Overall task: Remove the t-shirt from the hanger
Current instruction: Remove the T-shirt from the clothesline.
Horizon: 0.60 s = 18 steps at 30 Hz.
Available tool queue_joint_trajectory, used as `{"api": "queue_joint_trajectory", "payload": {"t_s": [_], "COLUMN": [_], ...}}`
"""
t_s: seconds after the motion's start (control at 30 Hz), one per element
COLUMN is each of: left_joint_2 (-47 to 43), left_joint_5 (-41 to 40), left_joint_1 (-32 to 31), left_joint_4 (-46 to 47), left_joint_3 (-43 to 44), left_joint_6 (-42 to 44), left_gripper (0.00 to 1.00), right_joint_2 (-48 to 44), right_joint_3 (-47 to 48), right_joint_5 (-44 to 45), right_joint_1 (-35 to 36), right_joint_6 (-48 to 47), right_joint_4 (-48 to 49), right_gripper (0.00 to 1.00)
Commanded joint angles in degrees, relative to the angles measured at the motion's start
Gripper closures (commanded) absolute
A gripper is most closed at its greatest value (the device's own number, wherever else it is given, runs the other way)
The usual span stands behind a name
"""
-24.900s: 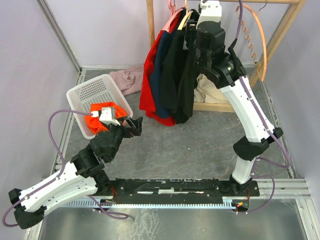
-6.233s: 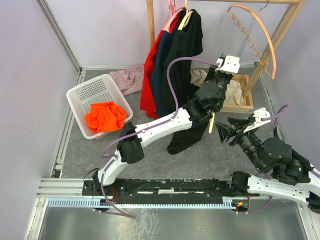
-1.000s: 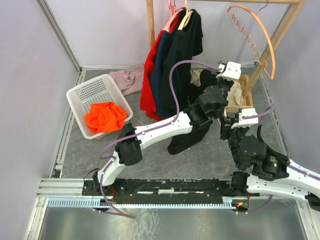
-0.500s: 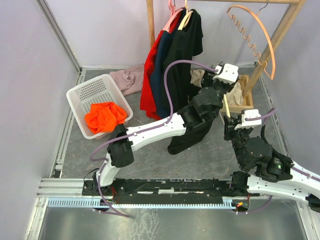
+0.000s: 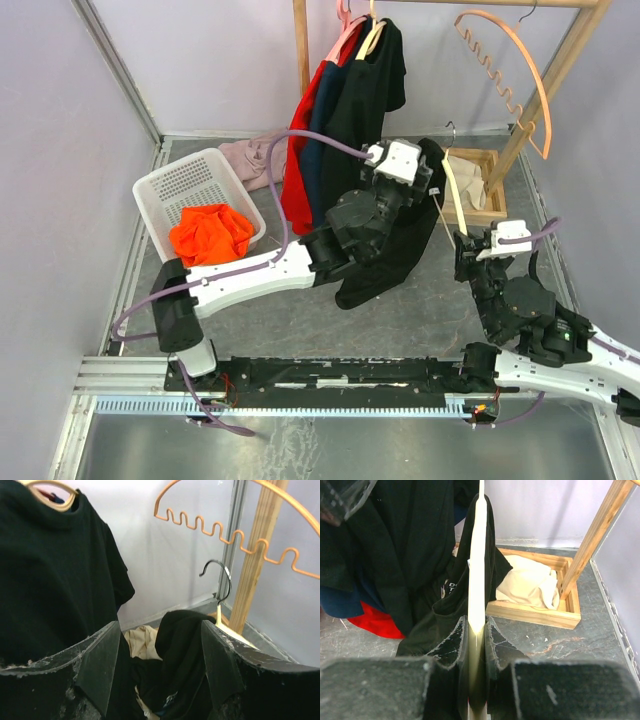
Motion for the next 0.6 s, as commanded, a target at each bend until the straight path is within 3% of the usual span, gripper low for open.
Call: {"api": "queue_joint_trajectory", "payload": {"t_s": [0.0,0.07,0.27,0.57], "left_joint_2": [-3.7,-3.3,0.4,3.6], "left_joint_5": [2.6,4.5,20.0,24.4], "left_joint_1": [0.7,2.0,10.0,10.7], "left_joint_4": [4.9,4.3,1.5,4.1], "left_joint_3": [-7.2,-8.7,-9.0,-8.9], "left_joint_6": [-4.1,-5.4,-13.8,-13.2], "left_gripper": [0.28,0.27,0.28,0.28], "right_joint_2": [-1.0,-1.0,-2.4,-0.9], "right_joint_3": [2.0,2.8,3.7,5.5], "right_joint_5": [-1.5,-3.0,-7.6,-7.8], "right_joint_1": [0.2,0.2,0.2,0.2], "right_joint_6": [-1.0,-0.5,0.2,-0.8], "right_joint_4": [2.7,1.3,0.2,0.1], "right_gripper": [0.98,0.98,0.98,0.98]}}
